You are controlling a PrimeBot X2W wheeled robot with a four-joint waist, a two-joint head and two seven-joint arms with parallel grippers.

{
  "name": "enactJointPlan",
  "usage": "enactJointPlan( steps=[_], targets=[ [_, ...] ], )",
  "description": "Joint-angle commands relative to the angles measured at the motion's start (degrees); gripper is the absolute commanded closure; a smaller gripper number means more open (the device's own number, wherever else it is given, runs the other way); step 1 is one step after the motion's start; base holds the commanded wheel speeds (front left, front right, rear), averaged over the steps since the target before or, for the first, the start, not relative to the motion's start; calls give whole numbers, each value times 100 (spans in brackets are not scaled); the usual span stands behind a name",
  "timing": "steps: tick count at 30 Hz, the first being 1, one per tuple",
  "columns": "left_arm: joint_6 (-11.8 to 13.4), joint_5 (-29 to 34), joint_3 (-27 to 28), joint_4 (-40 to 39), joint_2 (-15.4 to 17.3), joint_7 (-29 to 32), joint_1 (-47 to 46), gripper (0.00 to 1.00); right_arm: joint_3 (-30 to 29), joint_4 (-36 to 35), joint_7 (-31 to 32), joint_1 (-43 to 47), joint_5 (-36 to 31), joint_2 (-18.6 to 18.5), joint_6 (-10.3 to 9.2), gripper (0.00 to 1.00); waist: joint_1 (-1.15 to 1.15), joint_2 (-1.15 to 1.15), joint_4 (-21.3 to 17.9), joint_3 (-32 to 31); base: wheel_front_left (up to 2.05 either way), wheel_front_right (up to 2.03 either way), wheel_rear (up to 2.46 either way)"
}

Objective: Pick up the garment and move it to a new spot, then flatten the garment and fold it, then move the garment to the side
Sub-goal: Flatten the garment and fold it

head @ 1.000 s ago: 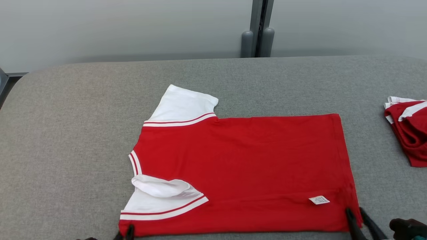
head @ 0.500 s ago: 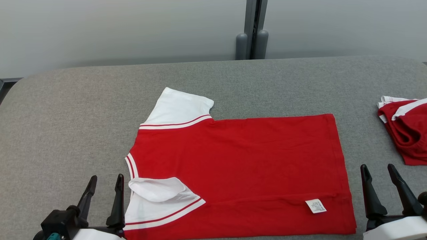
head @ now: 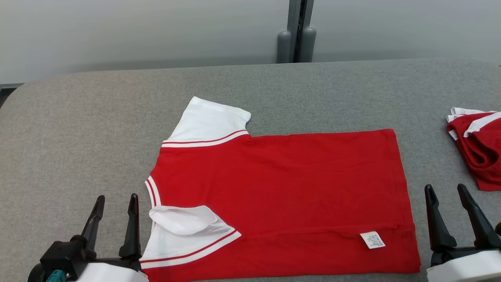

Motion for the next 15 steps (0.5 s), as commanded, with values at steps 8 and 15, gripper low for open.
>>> enactJointPlan(
  steps=[8,15],
  targets=[
    [-126,68,-89,-39,134,116,-778,0,30,-195,21,-409,43,18,-2,0,0,0,35,533,0,0,0],
    [-453,-41,-225,166,127,396,-2077,0,143,-301,3,-858,56,9,-2,0,0,0,-34,1199,0,0,0]
  ],
)
